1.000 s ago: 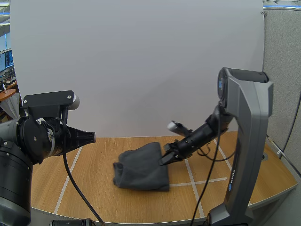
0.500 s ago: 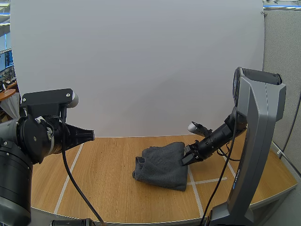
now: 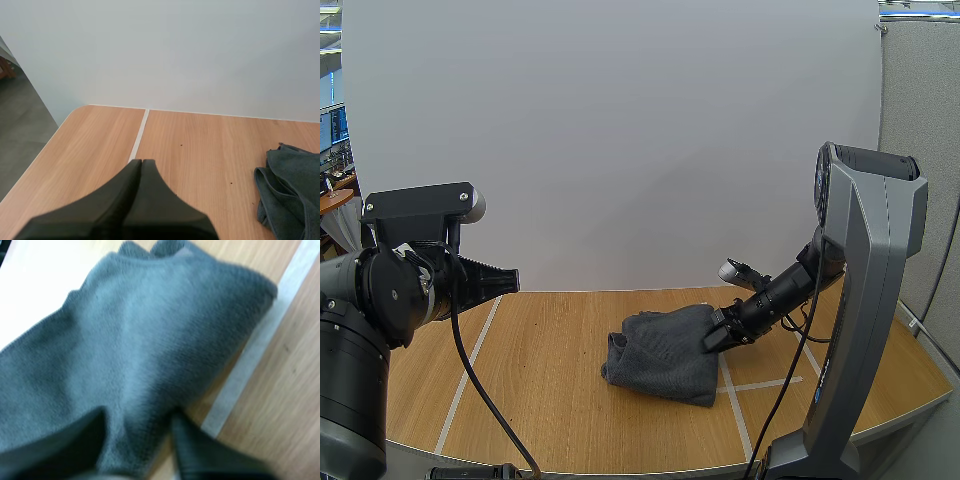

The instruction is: Fold the towel

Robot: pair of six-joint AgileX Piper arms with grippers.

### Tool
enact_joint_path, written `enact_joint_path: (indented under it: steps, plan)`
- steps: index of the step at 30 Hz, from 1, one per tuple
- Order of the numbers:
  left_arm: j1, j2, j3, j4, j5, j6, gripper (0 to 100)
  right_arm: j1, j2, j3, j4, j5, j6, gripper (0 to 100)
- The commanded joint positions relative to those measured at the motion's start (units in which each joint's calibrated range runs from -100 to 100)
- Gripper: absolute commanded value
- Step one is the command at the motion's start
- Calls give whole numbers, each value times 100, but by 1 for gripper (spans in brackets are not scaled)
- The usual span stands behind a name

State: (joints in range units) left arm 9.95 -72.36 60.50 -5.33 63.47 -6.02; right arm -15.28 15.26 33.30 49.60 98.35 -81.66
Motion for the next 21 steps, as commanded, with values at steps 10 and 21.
enact_joint_path:
  steps: [10, 21]
  plan:
    - [2, -38, 21, 779, -119, -61, 0, -68, -2222, -25, -65, 165, 133, 100]
    - [2, 64, 21, 1636, -57, 153, 0, -119, -3777, -25, -260, 165, 646, 33]
